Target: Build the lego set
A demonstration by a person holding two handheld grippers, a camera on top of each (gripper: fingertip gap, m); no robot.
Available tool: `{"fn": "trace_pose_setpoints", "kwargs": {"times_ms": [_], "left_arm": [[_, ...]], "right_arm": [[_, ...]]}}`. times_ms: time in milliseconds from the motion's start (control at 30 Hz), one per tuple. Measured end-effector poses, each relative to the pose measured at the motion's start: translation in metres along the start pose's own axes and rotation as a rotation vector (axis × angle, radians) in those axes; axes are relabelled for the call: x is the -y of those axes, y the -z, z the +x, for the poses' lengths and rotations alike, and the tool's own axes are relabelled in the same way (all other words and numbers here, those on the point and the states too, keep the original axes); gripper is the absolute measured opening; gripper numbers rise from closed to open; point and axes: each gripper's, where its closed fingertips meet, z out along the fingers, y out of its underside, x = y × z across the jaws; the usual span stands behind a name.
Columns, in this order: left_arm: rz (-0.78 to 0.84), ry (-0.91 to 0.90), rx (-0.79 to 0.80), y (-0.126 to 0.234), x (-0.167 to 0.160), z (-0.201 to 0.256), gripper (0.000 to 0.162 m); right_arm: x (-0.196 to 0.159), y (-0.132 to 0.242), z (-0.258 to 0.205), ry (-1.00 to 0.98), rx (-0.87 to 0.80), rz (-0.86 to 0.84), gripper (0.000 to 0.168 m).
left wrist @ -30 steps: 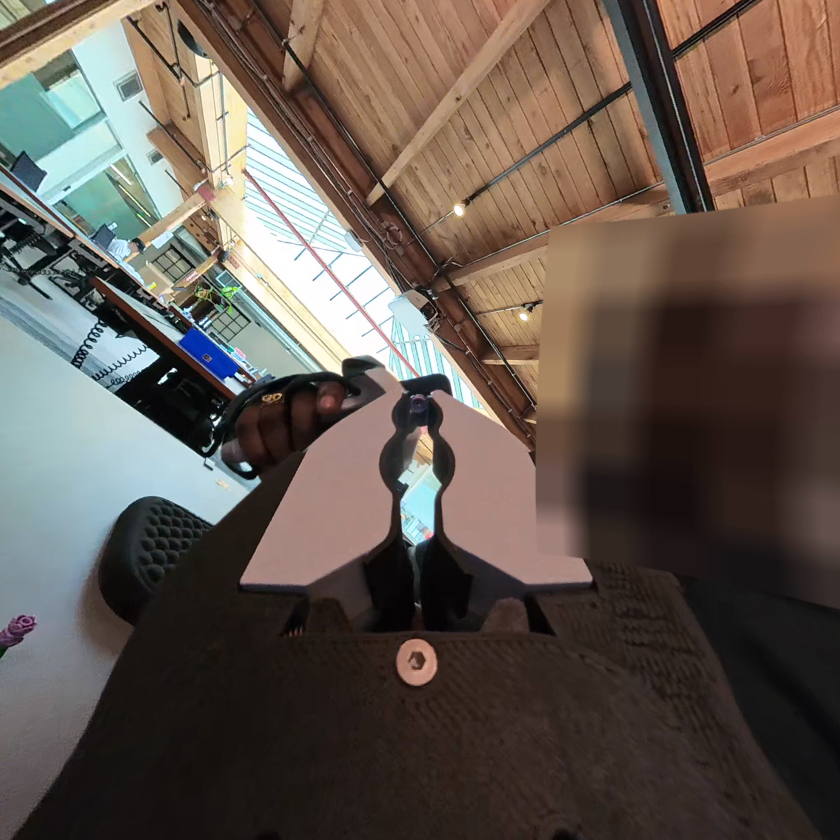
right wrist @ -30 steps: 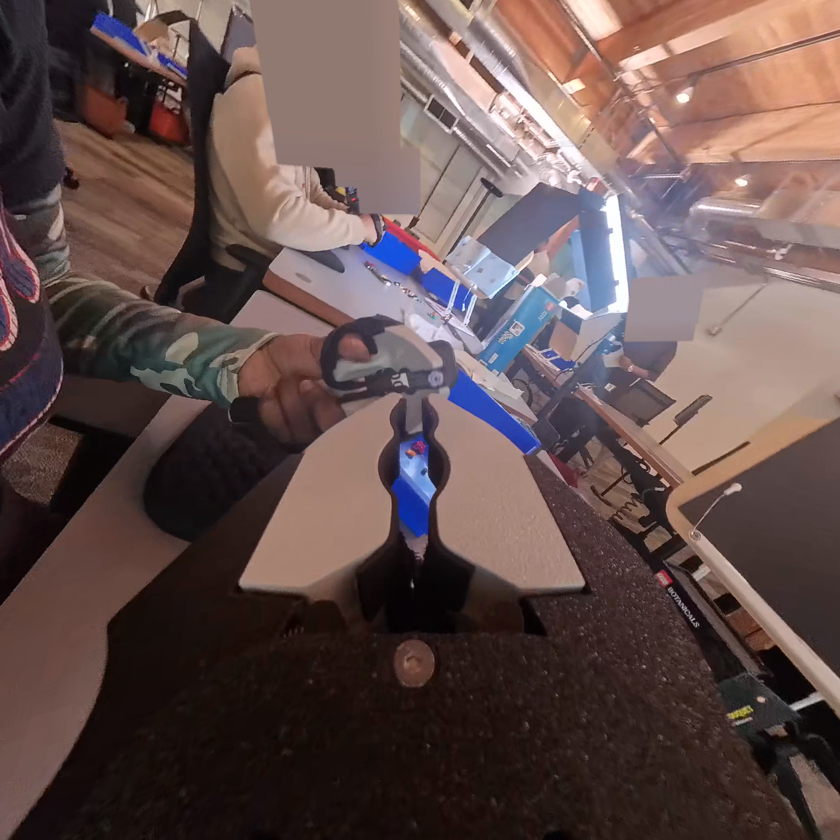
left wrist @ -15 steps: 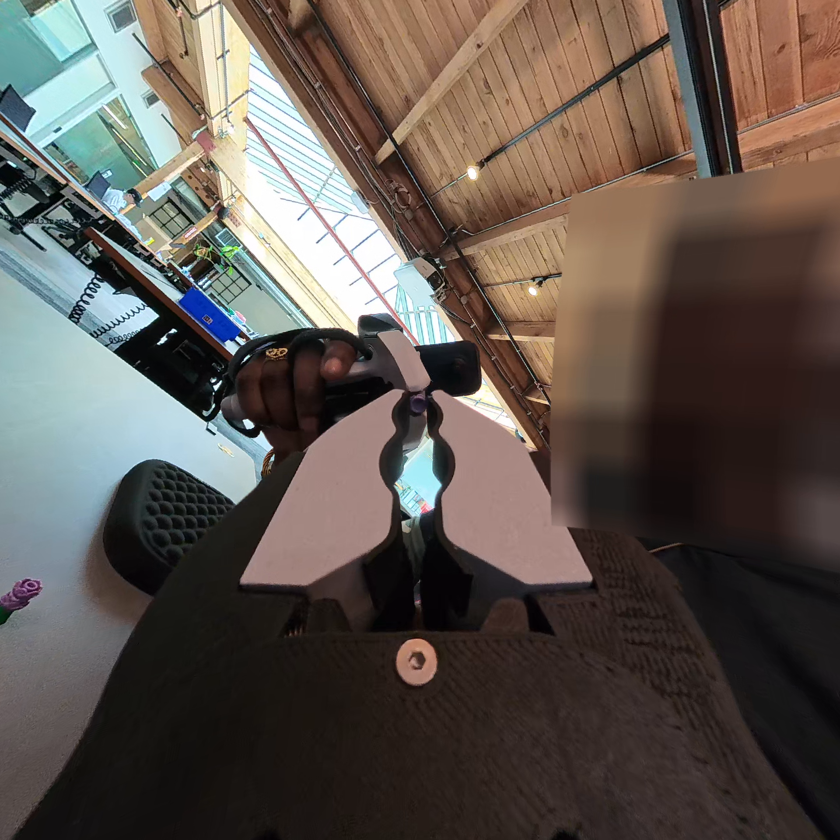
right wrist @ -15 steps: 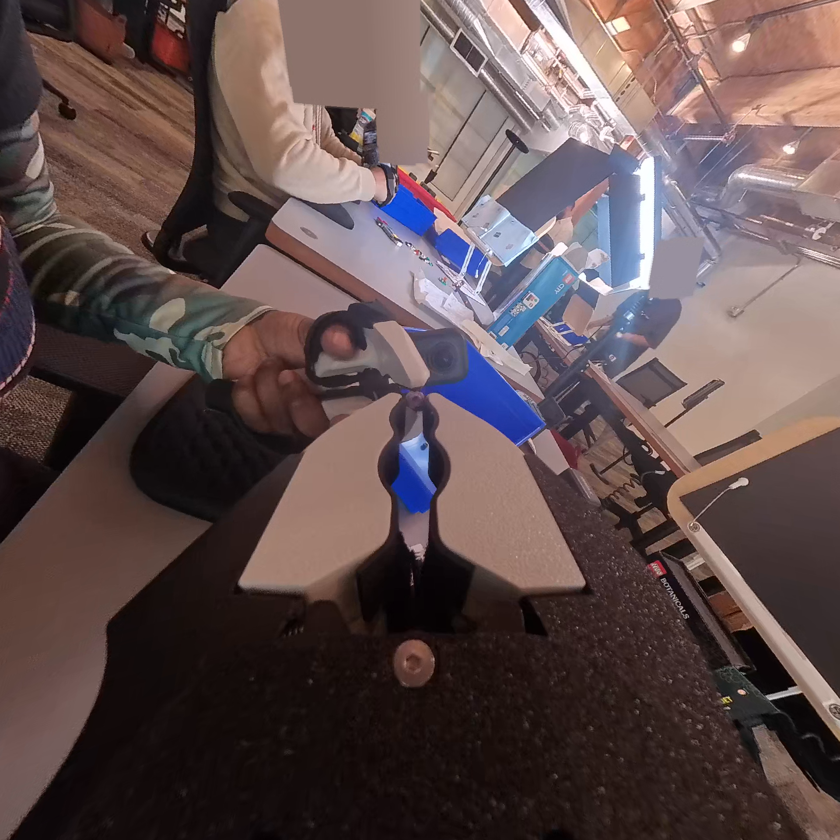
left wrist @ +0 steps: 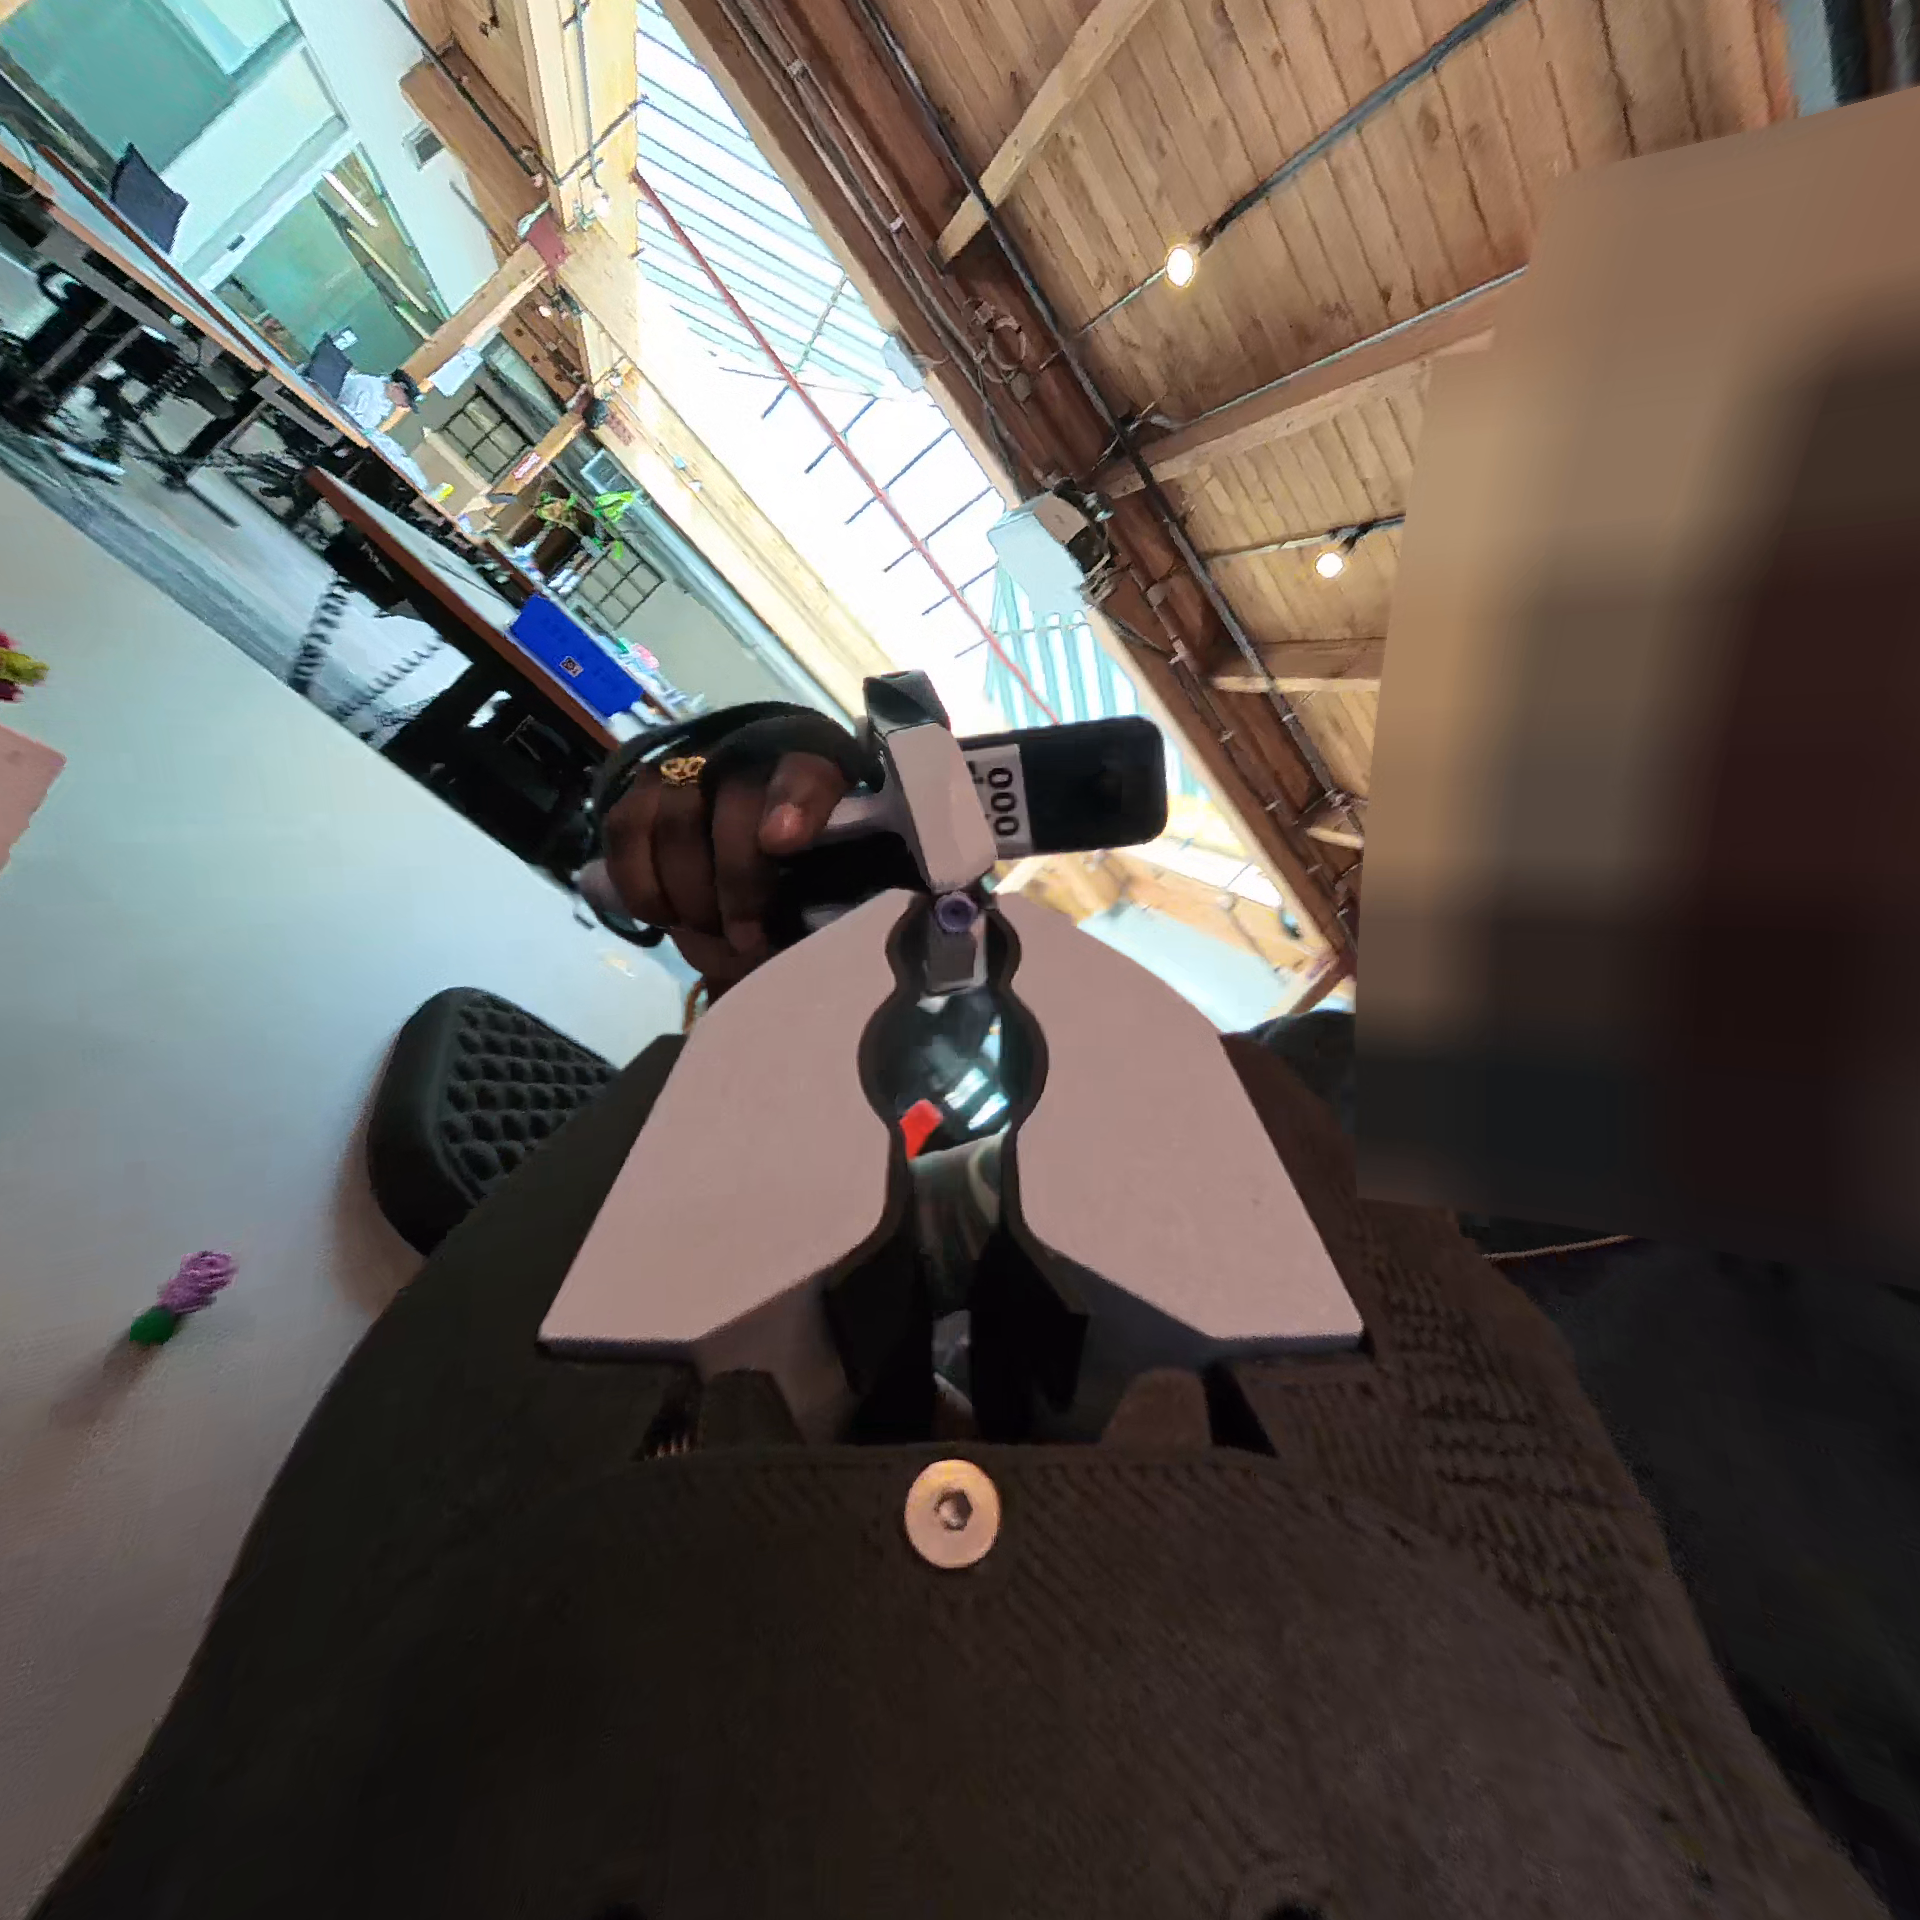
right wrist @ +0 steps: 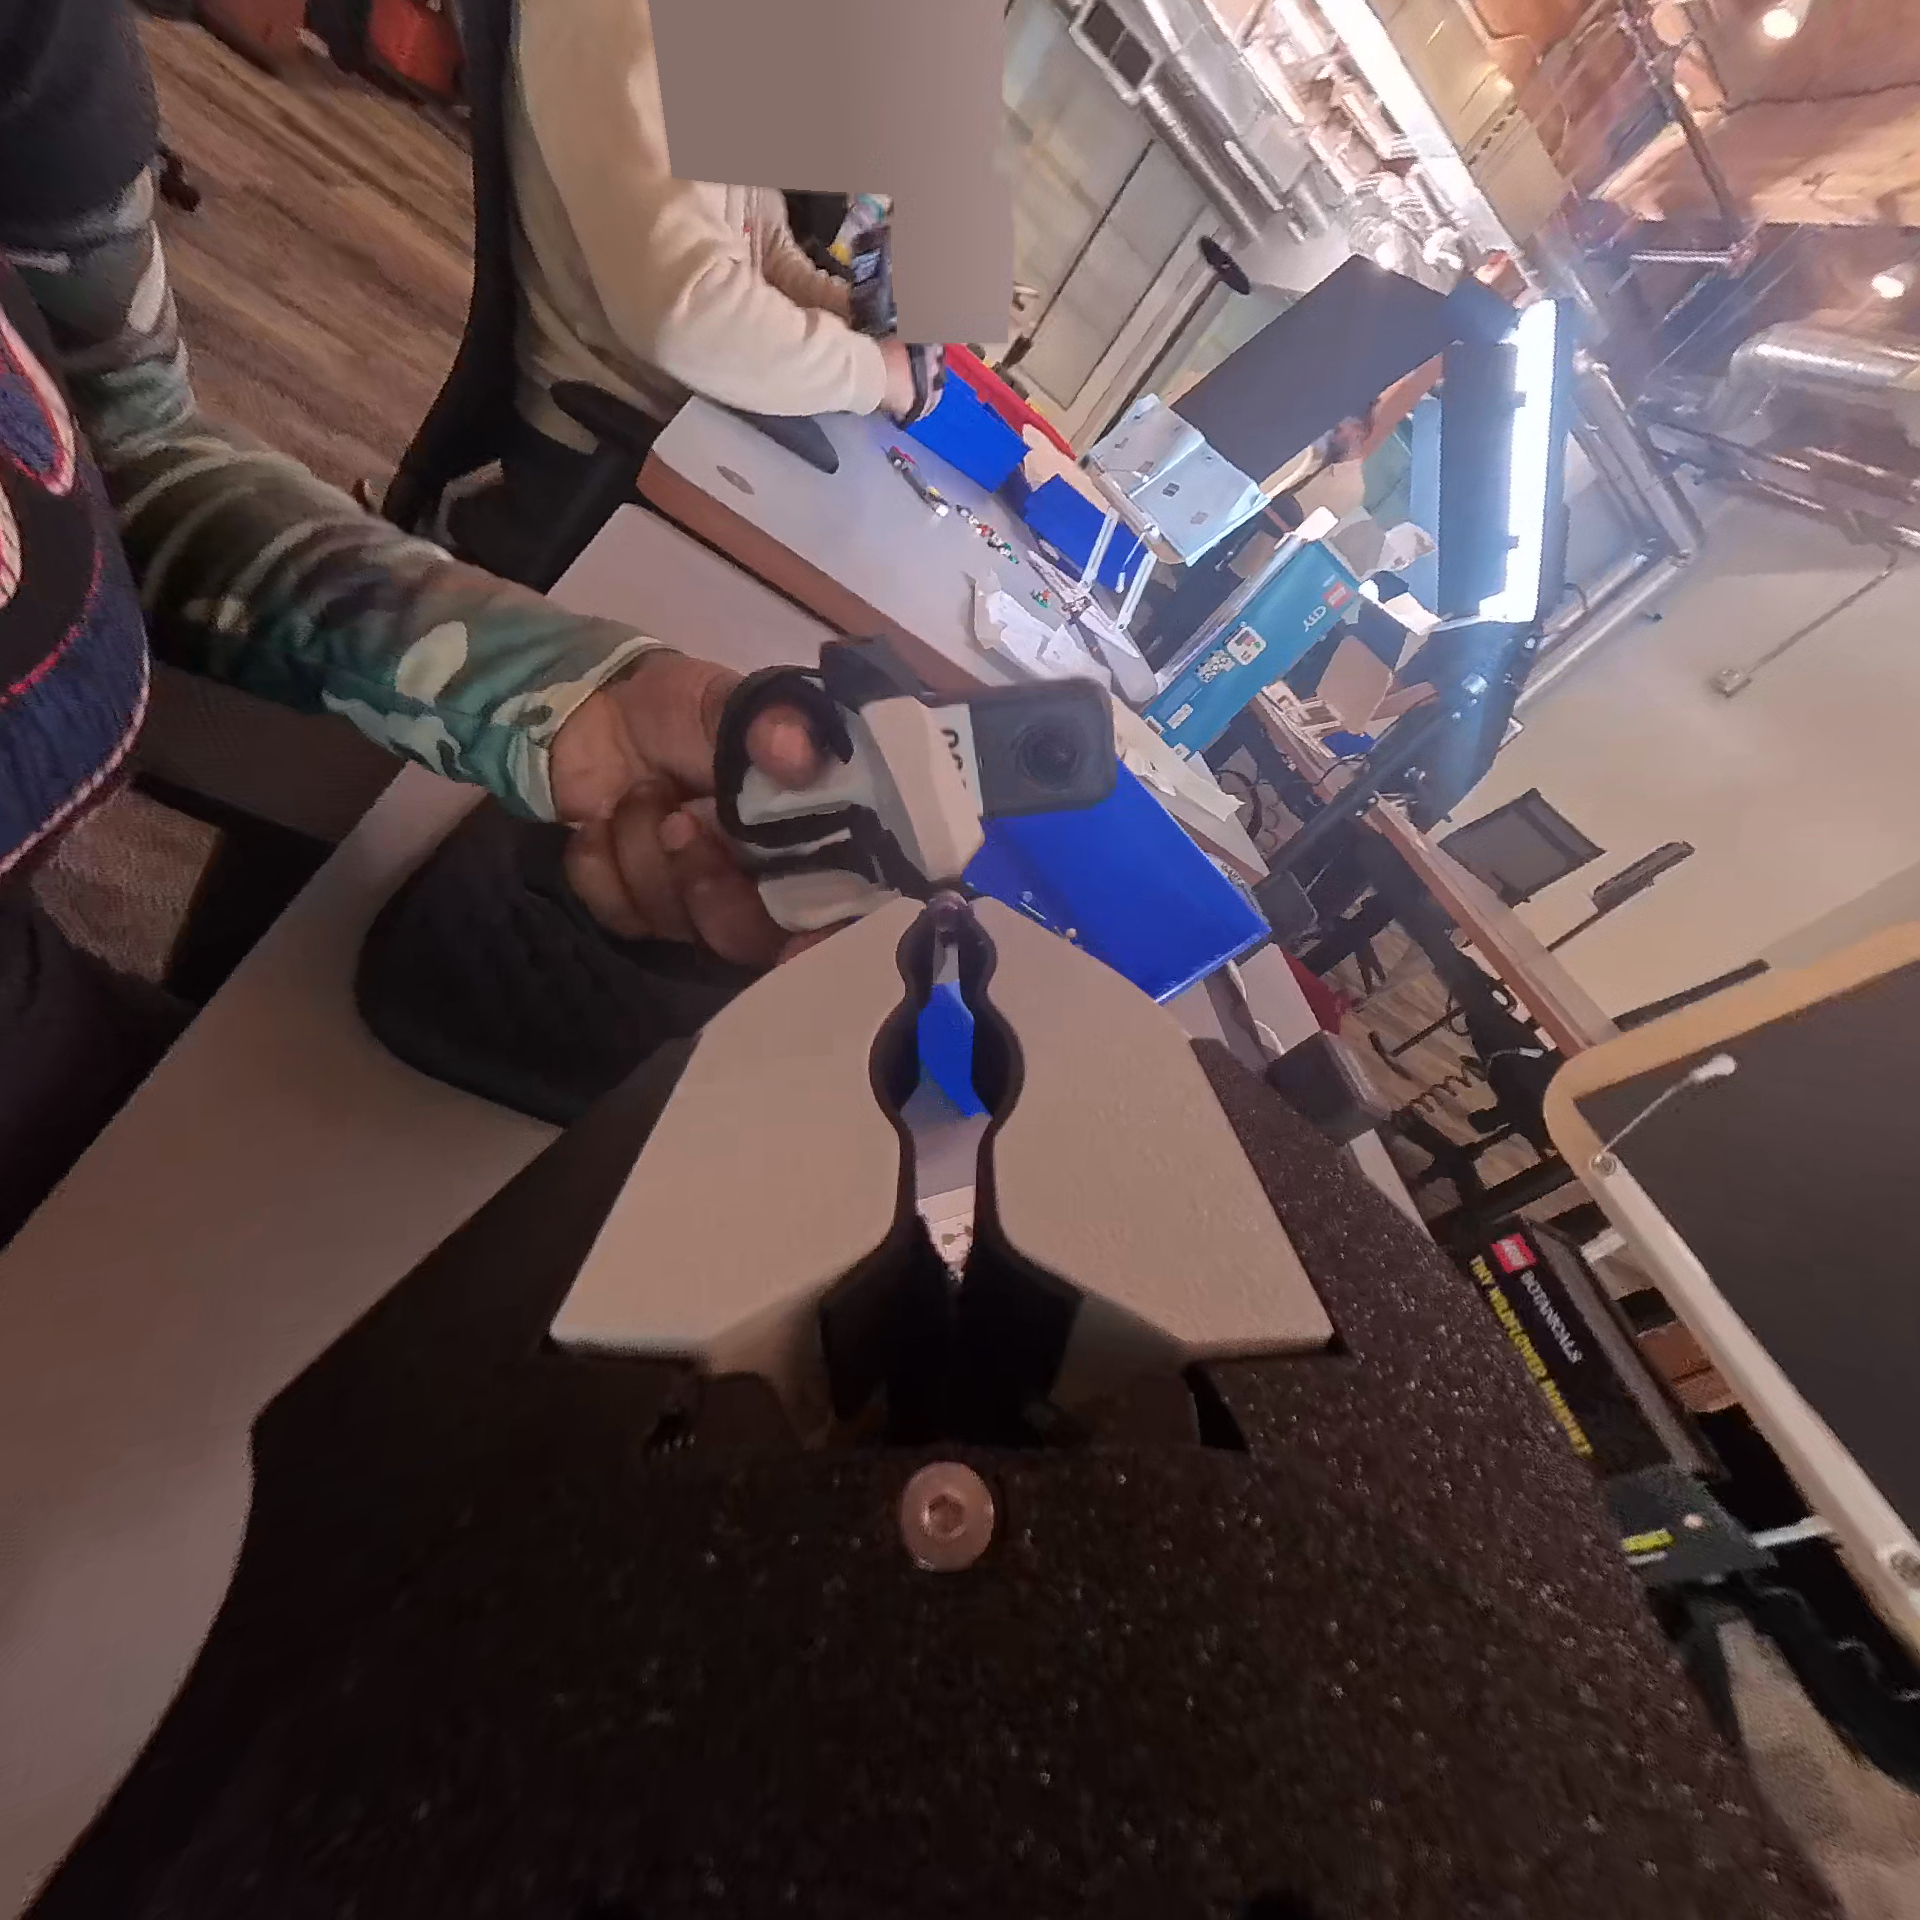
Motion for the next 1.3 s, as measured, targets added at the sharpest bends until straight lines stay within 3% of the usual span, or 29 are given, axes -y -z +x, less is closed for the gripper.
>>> {"fn": "trace_pose_setpoints", "kwargs": {"times_ms": [100, 233, 300, 500, 800, 967, 1067, 1300], "left_arm": [[-0.121, -0.185, 0.153, 0.0, -0.005, -0.015, 0.036], [-0.447, -0.499, 0.596, 0.024, -0.026, -0.08, 0.042], [-0.626, -0.571, 0.718, 0.032, -0.046, -0.107, 0.042], [-0.849, -0.51, 0.803, 0.029, -0.084, -0.157, 0.031], [-0.968, -0.594, 0.814, 0.025, -0.092, -0.179, 0.027], [-0.969, -0.592, 0.748, 0.019, -0.097, -0.183, 0.018], [-0.955, -0.556, 0.706, 0.018, -0.099, -0.18, 0.029], [-0.959, -0.574, 0.698, 0.019, -0.098, -0.18, 0.028]], "right_arm": [[-0.007, 0.021, 0.01, -0.104, -0.056, 0.033, 0.004], [-0.032, 0.058, 0.019, -0.281, -0.142, 0.047, 0.004], [-0.047, 0.071, 0.016, -0.348, -0.166, 0.034, 0.004], [-0.071, 0.091, 0.003, -0.467, -0.226, 0.048, 0.004], [-0.086, 0.087, -0.014, -0.503, -0.135, -0.072, 0.004], [-0.111, 0.08, -0.03, -0.634, -0.007, -0.262, 0.004], [-0.124, 0.075, -0.038, -0.673, 0.075, -0.383, 0.005], [-0.124, 0.069, -0.036, -0.697, 0.115, -0.41, 0.005]]}}
